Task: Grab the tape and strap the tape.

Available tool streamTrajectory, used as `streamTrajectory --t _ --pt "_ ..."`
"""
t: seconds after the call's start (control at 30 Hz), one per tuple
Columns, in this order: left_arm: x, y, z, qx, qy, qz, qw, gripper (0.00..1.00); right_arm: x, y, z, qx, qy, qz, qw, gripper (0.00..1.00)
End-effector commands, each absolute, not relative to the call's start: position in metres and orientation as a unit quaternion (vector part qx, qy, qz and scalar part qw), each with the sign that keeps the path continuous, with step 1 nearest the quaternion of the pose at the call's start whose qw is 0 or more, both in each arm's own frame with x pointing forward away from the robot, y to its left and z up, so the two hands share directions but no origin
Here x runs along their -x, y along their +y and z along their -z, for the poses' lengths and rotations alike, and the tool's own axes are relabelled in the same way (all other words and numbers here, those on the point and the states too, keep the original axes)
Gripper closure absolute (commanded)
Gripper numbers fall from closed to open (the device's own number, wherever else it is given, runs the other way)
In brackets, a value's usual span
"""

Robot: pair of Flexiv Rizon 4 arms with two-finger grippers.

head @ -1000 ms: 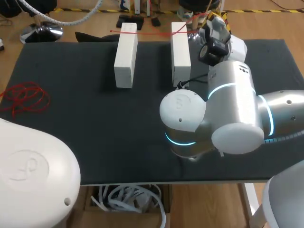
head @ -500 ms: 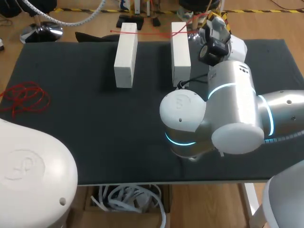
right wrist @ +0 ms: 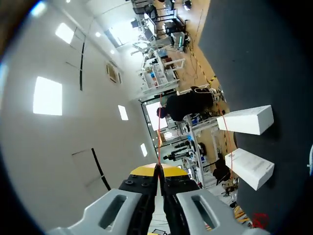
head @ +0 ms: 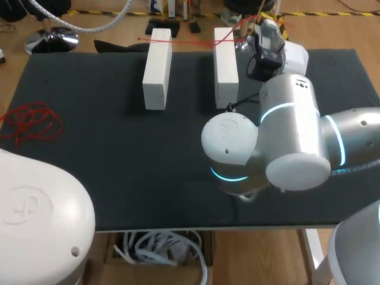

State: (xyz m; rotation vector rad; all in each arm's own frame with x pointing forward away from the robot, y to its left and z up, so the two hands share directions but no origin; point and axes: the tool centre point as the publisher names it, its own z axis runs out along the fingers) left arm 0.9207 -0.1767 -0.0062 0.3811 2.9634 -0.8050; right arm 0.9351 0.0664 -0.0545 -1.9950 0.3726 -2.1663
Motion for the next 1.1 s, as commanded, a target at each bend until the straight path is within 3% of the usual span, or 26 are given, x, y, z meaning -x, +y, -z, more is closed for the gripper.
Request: streamTrajectory --t 0.03,0.2,0.8,1.1 --pt "-0.920 -0.177 0.006 -0.123 0.958 0.259 0.024 1.00 -0.946 0.049 0.040 0.657 -0.041 0.752 -0.041 1.00" --pt "-0.920 -0.177 0.006 -0.123 0.958 0.259 0.024 1.00 -0.950 0.045 0.029 0.616 -0.145 0.761 -0.141 1.00" --pt "-0.920 -0.177 0.006 -0.123 0.958 0.259 0.024 1.00 -0.950 0.043 0.027 0.610 -0.147 0.767 -0.134 1.00" --pt "-0.920 -0.177 0.006 -0.123 0.958 0.259 0.024 1.00 -0.952 0.069 0.015 0.618 -0.270 0.679 -0.290 1.00"
